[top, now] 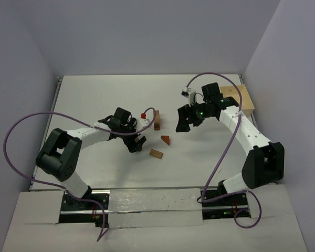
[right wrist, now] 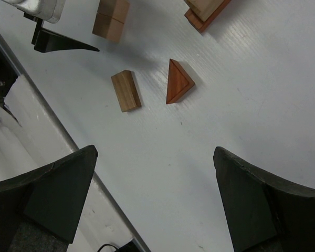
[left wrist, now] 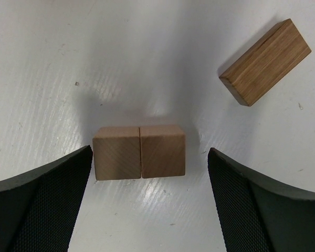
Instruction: Build the wood block tower
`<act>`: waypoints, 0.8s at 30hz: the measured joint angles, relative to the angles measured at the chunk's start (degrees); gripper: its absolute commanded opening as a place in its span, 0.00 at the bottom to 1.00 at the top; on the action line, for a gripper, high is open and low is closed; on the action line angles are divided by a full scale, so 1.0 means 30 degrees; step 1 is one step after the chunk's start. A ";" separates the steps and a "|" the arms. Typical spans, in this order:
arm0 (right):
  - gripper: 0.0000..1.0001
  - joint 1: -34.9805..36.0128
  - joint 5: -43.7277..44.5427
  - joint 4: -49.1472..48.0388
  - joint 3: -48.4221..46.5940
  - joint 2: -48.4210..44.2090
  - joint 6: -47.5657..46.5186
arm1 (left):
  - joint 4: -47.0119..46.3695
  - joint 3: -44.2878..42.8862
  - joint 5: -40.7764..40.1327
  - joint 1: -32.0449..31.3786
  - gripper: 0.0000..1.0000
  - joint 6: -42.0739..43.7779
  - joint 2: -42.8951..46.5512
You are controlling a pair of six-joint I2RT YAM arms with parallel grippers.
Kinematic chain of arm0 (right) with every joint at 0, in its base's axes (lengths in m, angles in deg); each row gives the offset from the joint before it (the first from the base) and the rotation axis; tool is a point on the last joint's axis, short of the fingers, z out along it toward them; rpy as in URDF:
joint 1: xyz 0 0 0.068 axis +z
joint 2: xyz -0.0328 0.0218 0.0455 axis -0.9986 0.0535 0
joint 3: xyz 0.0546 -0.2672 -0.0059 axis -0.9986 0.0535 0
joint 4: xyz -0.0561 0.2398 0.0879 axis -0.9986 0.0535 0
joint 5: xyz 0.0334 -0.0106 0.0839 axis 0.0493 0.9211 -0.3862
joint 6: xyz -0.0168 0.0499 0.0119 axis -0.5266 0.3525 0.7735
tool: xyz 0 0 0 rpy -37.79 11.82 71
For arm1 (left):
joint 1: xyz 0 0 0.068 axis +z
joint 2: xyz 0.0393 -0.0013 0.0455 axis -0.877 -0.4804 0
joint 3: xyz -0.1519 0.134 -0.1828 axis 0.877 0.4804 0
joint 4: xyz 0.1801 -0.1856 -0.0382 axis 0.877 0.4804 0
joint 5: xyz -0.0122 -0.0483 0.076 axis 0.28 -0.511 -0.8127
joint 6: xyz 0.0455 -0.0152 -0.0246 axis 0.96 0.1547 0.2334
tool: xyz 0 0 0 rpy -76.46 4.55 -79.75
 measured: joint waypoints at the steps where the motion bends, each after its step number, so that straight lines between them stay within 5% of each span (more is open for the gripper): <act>1: 1.00 0.0000 0.0000 0.0000 0.0000 0.0005 0.0000 | -0.0083 0.0095 0.0002 0.0000 0.95 0.0027 0.0017; 24: 1.00 0.0000 0.0007 0.0000 0.0000 0.0005 0.0000 | -0.1086 0.0703 0.0029 0.0036 0.65 0.0851 0.0528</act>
